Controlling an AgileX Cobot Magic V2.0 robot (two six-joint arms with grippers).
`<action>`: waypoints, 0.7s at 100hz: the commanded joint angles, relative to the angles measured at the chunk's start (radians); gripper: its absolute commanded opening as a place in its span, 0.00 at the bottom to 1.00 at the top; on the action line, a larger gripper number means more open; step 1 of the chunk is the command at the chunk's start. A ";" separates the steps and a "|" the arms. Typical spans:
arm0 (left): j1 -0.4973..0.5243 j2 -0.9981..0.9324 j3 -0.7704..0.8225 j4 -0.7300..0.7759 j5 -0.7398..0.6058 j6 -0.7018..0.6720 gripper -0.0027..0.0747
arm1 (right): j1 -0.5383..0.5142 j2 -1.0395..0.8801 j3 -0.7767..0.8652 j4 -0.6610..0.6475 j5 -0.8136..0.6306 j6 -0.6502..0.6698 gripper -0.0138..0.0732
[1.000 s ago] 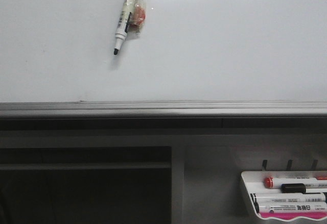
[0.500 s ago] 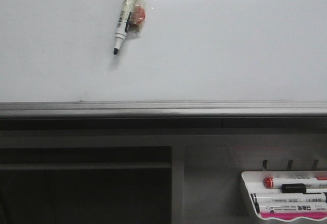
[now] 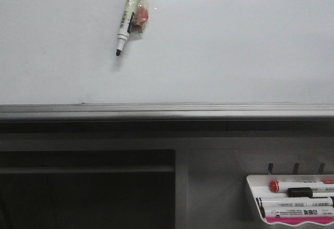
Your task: Write number 2 on whiteboard
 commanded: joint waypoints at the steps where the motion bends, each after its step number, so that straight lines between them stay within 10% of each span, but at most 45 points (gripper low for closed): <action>1: -0.066 0.093 -0.066 -0.056 -0.040 0.069 0.01 | 0.011 0.091 -0.093 -0.002 -0.014 -0.046 0.10; 16: -0.181 0.204 -0.102 -0.106 -0.072 0.119 0.08 | 0.065 0.140 -0.144 0.008 0.019 -0.065 0.21; 36: -0.327 0.366 -0.125 -0.204 -0.261 0.119 0.54 | 0.097 0.142 -0.147 0.034 0.017 -0.065 0.67; 70: -0.634 0.691 -0.206 -0.099 -0.638 0.119 0.60 | 0.097 0.142 -0.147 0.038 0.017 -0.065 0.67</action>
